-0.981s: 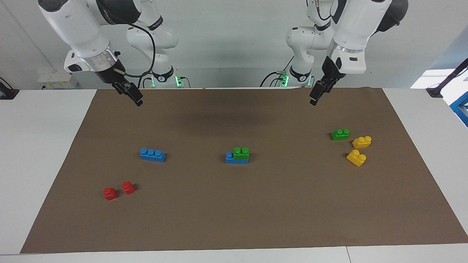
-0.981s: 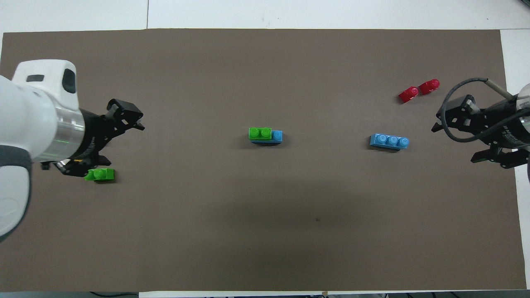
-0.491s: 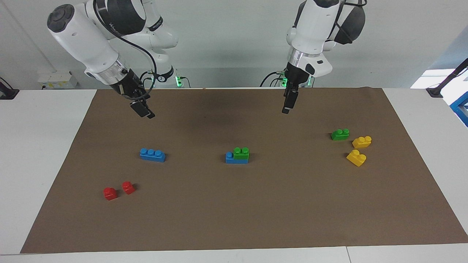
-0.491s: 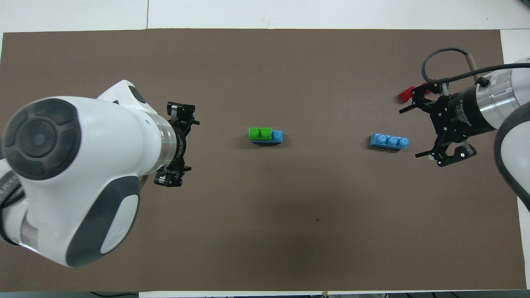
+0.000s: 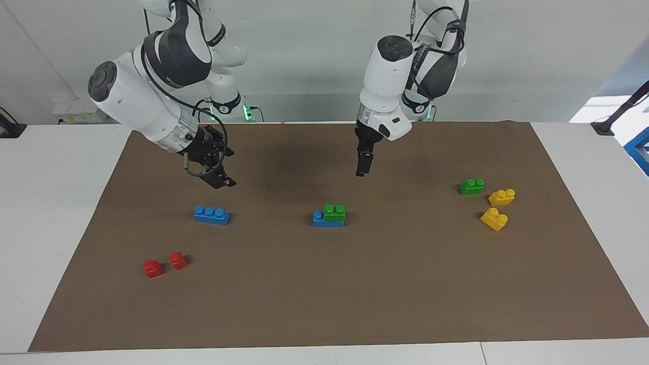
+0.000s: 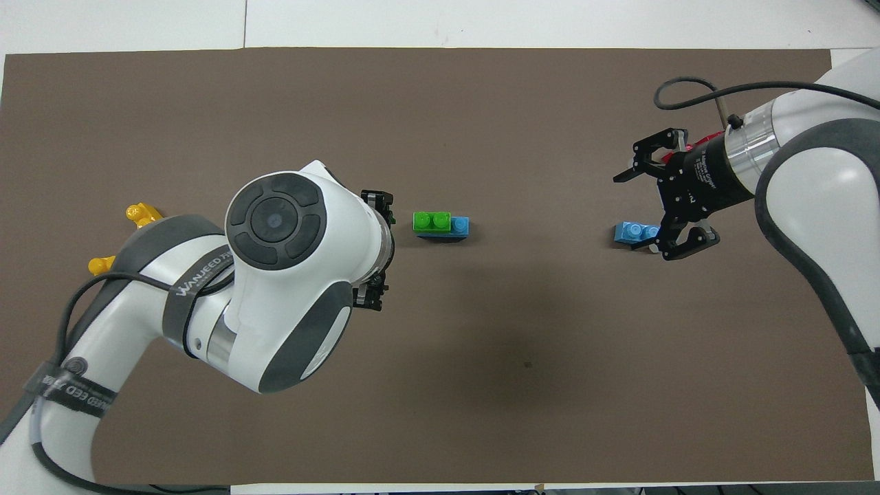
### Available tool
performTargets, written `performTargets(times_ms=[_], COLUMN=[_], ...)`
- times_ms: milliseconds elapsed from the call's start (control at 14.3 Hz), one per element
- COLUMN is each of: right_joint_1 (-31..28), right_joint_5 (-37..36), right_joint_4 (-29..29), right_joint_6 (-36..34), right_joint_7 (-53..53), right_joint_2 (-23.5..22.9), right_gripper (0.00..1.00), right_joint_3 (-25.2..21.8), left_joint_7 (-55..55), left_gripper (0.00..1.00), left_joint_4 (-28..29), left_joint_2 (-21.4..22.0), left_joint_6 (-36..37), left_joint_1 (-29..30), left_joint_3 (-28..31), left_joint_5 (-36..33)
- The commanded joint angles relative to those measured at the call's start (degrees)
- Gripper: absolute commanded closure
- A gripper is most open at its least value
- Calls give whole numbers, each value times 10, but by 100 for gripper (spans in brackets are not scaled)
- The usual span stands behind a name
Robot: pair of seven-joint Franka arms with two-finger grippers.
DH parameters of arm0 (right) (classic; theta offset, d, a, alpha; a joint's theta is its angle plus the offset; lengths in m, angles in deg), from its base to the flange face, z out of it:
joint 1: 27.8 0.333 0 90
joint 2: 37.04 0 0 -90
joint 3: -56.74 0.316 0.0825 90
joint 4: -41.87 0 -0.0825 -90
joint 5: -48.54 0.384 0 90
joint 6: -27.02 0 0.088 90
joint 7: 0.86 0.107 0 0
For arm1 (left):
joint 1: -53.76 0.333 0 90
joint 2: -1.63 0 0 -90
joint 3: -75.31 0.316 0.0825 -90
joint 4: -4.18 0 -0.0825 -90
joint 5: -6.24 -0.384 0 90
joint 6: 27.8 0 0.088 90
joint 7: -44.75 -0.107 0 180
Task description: Remove green block with left arm and hold with right
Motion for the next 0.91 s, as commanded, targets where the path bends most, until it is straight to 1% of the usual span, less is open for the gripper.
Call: performTargets(times_ms=[0, 70, 140, 280, 421, 561, 701, 841], right_joint_1=[-2, -1, 0, 6, 18, 30, 44, 45], right_joint_5=[39, 46, 59, 72, 90, 118, 127, 153], right_joint_4=[-4, -4, -3, -4, -14, -23, -28, -43], right_joint_6=[21, 24, 33, 49, 80, 107, 124, 152], right_joint_7=[-7, -8, -14, -19, -19, -19, -19, -21], right_joint_2=[-15, -21, -29, -42, -49, -53, -58, -62], right_gripper=[2, 2, 2, 2, 1, 1, 1, 1], right_joint_3=[2, 2, 2, 2, 2, 2, 2, 2], left_joint_7=[62, 87, 123, 144, 147, 164, 164, 165], left_gripper=[0, 0, 0, 0, 0, 0, 0, 0], left_joint_4=[-20, -31, -36, -39, -82, -121, -123, -123], left_joint_2=[-42, -60, -69, -82, -125, -171, -176, -182], left_joint_6=[-20, -26, -40, -53, -49, -49, -53, -57], left_joint_1=[-25, -31, -34, -34, -34, -34, -34, -33], left_joint_3=[11, 10, 10, 10, 11, 11, 11, 11], left_joint_5=[-13, -27, -39, -49, -53, -78, -85, -85])
